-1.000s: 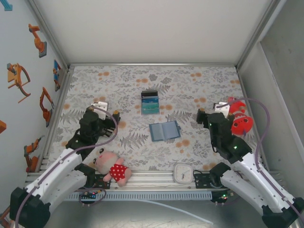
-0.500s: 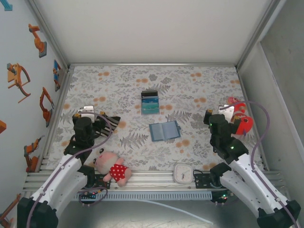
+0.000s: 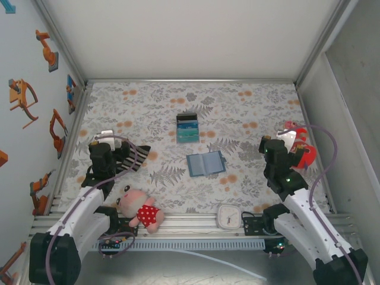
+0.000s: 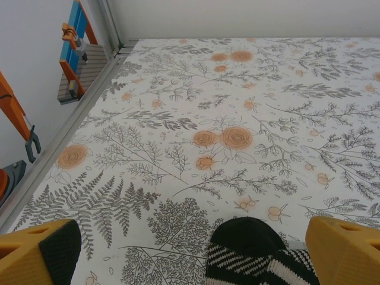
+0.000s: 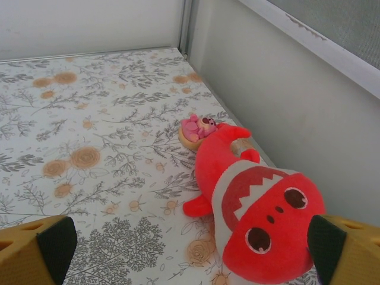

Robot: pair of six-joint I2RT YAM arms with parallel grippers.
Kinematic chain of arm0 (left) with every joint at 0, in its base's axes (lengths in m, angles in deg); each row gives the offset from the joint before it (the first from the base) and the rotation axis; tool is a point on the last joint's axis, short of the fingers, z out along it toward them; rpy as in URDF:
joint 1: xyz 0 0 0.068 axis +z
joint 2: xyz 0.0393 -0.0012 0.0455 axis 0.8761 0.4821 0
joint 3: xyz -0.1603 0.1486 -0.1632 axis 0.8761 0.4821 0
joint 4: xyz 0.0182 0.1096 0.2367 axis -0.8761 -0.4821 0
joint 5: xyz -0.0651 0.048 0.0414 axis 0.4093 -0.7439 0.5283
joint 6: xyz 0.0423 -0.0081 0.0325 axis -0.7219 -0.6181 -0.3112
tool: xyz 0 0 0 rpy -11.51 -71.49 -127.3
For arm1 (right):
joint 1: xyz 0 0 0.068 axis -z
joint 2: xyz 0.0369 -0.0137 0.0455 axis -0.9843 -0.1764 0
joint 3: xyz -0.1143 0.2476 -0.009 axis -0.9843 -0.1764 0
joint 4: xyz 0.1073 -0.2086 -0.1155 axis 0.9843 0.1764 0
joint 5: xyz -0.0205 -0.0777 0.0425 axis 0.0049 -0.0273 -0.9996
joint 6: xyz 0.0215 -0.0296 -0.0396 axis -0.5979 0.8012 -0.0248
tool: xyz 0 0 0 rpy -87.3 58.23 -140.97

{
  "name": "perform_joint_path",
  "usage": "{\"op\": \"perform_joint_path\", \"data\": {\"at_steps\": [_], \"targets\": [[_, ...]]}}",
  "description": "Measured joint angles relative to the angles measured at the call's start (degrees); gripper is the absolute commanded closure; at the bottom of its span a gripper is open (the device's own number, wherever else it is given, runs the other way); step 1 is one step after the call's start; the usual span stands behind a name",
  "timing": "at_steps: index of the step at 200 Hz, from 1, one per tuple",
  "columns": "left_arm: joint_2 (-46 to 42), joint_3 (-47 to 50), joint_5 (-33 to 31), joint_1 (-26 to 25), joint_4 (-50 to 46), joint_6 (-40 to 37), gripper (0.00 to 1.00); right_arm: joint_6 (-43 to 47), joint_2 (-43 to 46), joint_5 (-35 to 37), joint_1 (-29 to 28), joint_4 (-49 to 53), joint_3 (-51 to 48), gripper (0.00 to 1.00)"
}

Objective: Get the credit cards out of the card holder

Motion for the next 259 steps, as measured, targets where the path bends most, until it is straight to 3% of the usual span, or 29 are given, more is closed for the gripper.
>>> {"op": "perform_joint_path", "data": {"at_steps": [116, 191, 259], "targets": [[9.7, 0.1, 5.5, 4.6, 8.9, -0.1, 0.03, 0.0, -2.0, -2.1, 9.6, -7.1, -5.6, 0.01], [20.2, 0.1, 10.4, 6.0, 21.2, -1.8, 0.03, 1.0, 1.2, -2.2, 10.2, -16.7, -14.0, 0.01], [25.9, -0.2, 14.4, 6.2, 27.7, -1.9, 0.03, 2.6, 0.5, -1.5, 10.5, -23.7, -15.8, 0.01]]}}
